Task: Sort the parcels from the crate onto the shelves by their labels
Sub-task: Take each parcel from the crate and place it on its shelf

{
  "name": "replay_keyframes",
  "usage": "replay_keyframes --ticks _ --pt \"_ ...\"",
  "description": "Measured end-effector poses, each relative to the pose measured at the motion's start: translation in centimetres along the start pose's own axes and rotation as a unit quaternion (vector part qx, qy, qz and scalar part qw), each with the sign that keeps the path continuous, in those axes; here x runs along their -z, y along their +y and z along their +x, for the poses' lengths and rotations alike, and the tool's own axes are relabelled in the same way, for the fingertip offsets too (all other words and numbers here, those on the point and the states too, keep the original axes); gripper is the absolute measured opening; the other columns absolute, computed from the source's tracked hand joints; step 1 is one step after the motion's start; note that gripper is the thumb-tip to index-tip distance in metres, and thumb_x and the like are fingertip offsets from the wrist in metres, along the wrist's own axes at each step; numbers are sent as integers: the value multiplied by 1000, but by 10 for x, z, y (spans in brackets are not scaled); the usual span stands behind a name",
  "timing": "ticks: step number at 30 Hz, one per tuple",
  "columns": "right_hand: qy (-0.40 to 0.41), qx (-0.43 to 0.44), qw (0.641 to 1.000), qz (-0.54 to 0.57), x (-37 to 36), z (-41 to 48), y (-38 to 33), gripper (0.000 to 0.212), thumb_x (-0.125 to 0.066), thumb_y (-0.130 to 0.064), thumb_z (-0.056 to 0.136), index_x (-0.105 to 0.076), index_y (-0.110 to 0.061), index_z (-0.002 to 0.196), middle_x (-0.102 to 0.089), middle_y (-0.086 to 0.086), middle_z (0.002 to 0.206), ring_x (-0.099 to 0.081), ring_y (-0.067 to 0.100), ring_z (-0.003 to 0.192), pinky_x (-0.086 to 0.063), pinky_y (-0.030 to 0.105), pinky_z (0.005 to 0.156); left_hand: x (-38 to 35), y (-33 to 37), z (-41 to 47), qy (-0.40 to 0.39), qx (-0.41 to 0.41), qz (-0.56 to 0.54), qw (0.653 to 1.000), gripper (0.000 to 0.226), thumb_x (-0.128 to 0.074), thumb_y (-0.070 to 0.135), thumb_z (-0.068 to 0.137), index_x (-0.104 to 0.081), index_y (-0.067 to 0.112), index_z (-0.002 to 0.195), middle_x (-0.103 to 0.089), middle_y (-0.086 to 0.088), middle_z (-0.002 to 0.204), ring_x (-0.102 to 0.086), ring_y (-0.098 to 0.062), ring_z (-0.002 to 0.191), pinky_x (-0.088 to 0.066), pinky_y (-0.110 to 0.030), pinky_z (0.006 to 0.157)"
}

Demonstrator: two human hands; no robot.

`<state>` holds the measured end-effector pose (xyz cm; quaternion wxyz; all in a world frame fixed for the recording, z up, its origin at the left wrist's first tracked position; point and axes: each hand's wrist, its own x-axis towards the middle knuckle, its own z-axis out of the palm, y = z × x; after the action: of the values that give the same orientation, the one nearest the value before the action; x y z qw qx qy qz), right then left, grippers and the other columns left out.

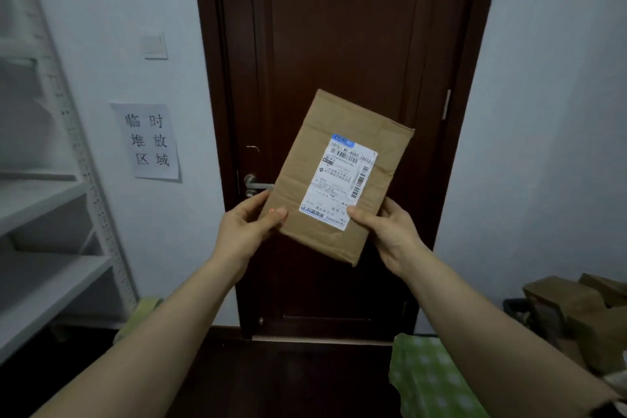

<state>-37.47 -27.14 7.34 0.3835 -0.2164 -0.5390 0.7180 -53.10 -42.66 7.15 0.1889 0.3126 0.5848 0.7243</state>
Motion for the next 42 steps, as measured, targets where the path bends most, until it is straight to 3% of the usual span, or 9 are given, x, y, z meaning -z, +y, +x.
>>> replay_keyframes --ticks 4,11,15,21,25,33,36,39,42 --pt "-76 -12 997 11 -40 -1 13 73 -78 -3 71 -48 -14 136 -70 5 113 -68 20 101 -53 41 93 28 15 -22 68 -25 46 996 54 -78 16 74 -60 21 125 -71 1 102 -67 -16 97 -55 -31 85" --pt "-259 -42 964 33 -126 -15 32 92 -71 9 72 -34 -33 143 -70 1 113 -67 19 102 -56 39 83 89 55 -76 220 -64 109 967 40 -76 5 75 -60 17 110 -69 0 100 -67 -7 82 -54 -17 57" --pt "-326 -41 944 39 -183 -36 37 96 -77 1 71 -32 -42 142 -66 0 119 -67 18 102 -57 42 83 132 80 -109 273 -75 153 947 55 -77 3 73 -58 10 125 -69 -4 110 -68 -13 92 -57 -30 80" --pt "-396 -55 913 79 -284 -82 38 75 -79 -10 69 -44 -18 135 -64 6 122 -65 23 106 -49 47 97 201 135 -169 344 -116 202 909 50 -74 -3 75 -62 22 117 -70 7 104 -65 -2 88 -50 -12 77" --pt "-456 -16 884 101 -358 -127 31 79 -74 6 70 -41 -17 138 -68 4 115 -63 22 109 -47 43 101 249 173 -209 390 -149 233 878 49 -72 -4 77 -62 17 120 -70 5 106 -64 6 83 -49 -10 79" --pt "-515 46 845 138 -521 -230 22 84 -81 -14 61 -44 -16 137 -68 3 115 -64 18 107 -48 37 99 370 259 -291 443 -211 304 817 61 -66 -4 83 -51 35 127 -70 11 99 -63 7 80 -47 -7 77" --pt "-516 68 840 153 -580 -269 20 80 -80 -14 65 -45 -16 137 -69 -2 112 -65 13 104 -49 31 95 422 290 -316 473 -208 343 785 61 -69 2 82 -52 45 122 -71 10 103 -64 -5 97 -49 -20 90" --pt "-514 94 838 156 -631 -296 18 74 -80 -14 70 -46 -19 135 -68 -8 107 -65 8 99 -49 25 90 465 315 -332 500 -217 358 758 56 -70 1 81 -58 34 124 -72 6 102 -65 -12 94 -50 -28 93" --pt "-517 108 834 162 -679 -312 17 70 -80 -11 72 -48 -17 133 -68 -8 106 -65 9 99 -49 25 90 500 332 -341 521 -232 369 734 43 -68 1 80 -63 36 105 -71 11 94 -63 -6 87 -49 -21 88"
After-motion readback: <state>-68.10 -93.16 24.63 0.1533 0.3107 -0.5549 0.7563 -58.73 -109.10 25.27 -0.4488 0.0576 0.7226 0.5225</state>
